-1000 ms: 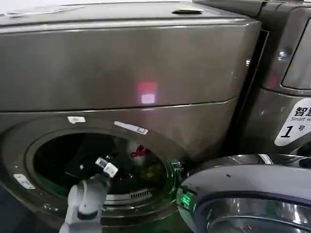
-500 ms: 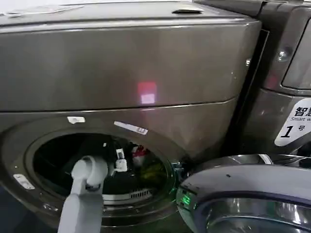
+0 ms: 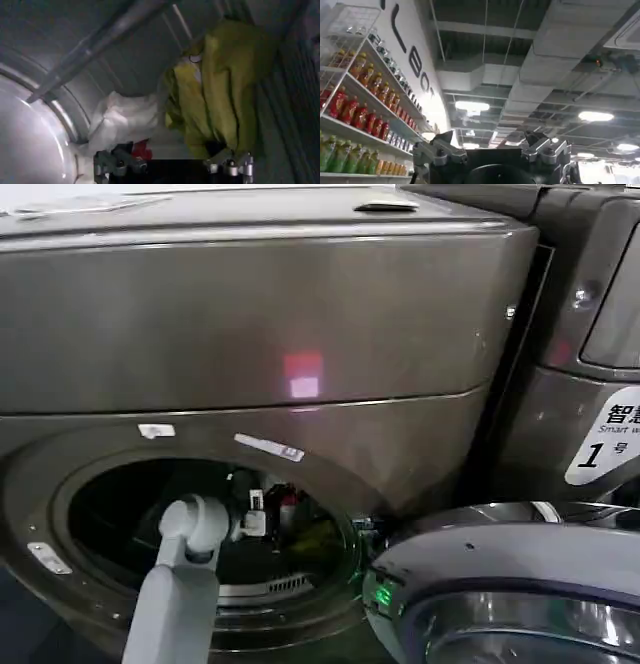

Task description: Grasp the clothes from the dryer.

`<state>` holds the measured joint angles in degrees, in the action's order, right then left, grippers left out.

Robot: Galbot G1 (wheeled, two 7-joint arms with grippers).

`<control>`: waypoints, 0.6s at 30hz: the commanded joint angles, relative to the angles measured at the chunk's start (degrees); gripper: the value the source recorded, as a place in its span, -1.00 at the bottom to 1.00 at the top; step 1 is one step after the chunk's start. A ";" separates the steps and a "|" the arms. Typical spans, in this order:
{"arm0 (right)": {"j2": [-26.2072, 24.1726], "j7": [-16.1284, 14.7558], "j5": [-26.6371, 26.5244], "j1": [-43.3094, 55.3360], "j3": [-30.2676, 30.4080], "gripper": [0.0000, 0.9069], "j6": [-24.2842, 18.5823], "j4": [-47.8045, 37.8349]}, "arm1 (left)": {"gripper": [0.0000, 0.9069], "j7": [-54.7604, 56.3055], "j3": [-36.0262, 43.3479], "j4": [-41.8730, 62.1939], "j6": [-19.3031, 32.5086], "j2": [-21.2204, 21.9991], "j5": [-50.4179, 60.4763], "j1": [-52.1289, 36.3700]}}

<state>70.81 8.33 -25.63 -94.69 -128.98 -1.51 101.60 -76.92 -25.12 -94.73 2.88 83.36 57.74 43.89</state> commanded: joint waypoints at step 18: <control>0.41 0.13 1.08 0.31 0.98 1.00 -0.08 0.41 | -1.00 -0.30 0.24 17.25 -3.00 0.51 -6.70 -5.15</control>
<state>71.19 8.38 -25.01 -94.41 -128.08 -1.56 102.01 -77.23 -25.04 -82.44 0.33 83.76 52.80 39.82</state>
